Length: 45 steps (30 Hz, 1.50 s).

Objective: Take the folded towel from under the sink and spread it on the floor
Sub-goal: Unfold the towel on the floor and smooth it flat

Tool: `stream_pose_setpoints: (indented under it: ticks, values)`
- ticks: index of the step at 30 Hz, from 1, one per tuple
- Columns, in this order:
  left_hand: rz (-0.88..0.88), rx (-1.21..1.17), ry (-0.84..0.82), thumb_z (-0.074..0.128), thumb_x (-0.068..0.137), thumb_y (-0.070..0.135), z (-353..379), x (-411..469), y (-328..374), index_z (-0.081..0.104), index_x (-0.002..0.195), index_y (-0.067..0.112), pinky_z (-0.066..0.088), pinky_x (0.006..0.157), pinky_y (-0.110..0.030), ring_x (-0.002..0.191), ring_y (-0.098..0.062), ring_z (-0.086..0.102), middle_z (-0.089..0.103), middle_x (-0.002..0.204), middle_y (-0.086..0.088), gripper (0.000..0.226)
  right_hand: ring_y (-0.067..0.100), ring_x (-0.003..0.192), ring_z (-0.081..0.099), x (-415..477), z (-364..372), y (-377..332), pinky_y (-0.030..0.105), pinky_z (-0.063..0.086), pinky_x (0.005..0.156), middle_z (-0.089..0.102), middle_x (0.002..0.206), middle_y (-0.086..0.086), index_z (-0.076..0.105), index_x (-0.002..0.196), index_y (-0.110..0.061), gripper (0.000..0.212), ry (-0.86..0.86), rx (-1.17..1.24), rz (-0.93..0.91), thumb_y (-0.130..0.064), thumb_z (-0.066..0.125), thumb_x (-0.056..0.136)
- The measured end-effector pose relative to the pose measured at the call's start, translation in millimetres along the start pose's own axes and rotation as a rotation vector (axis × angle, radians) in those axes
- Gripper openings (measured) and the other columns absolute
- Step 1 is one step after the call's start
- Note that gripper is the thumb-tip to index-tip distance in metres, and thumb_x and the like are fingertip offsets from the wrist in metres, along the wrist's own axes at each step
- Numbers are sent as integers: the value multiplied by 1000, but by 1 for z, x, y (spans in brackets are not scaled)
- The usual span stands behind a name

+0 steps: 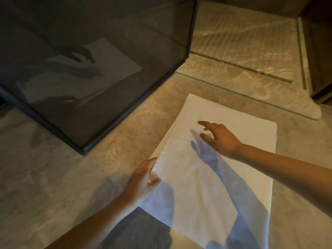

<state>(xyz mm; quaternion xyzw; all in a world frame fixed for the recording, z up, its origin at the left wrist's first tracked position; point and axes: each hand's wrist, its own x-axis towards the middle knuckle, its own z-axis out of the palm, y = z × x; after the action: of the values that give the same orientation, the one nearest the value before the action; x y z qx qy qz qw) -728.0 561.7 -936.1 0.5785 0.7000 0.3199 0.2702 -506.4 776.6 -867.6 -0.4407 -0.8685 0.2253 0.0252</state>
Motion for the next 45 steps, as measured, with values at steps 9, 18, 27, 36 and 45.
stream_pose_setpoints:
  ticks: [9,18,27,36,45]
  values:
    - [126,107,-1,72,83,15,7,0,-9,56,132,14,42,78,-17,89,-15,59,56,122,0,51,39,102,57,104,39,-36,36,41,84,62,100,27,52,134,-16,35,-187,21,-4,-21,47,100]
    - [142,1,-6,75,73,-2,6,4,-8,63,123,9,37,83,-5,97,2,52,61,112,-2,53,33,102,51,115,48,-33,39,41,81,62,96,19,56,118,-14,24,-217,-6,-39,-26,48,98]
    - [243,36,-32,70,71,-10,9,3,-1,60,127,12,33,89,-2,101,-3,53,52,116,10,61,31,91,59,103,48,-41,39,45,84,65,97,9,58,117,-22,27,-353,41,-57,-37,41,101]
    - [127,-96,43,71,80,4,12,2,-6,55,129,23,42,86,-10,100,5,54,59,111,8,56,23,89,57,113,42,-37,24,37,70,61,94,6,68,104,-10,31,-126,145,176,-20,76,76]
    - [-255,-370,167,75,79,7,24,1,3,60,116,32,50,75,-18,83,1,62,63,89,17,47,27,98,63,95,36,-39,24,43,79,66,101,16,60,126,-5,55,56,368,390,-16,80,76]
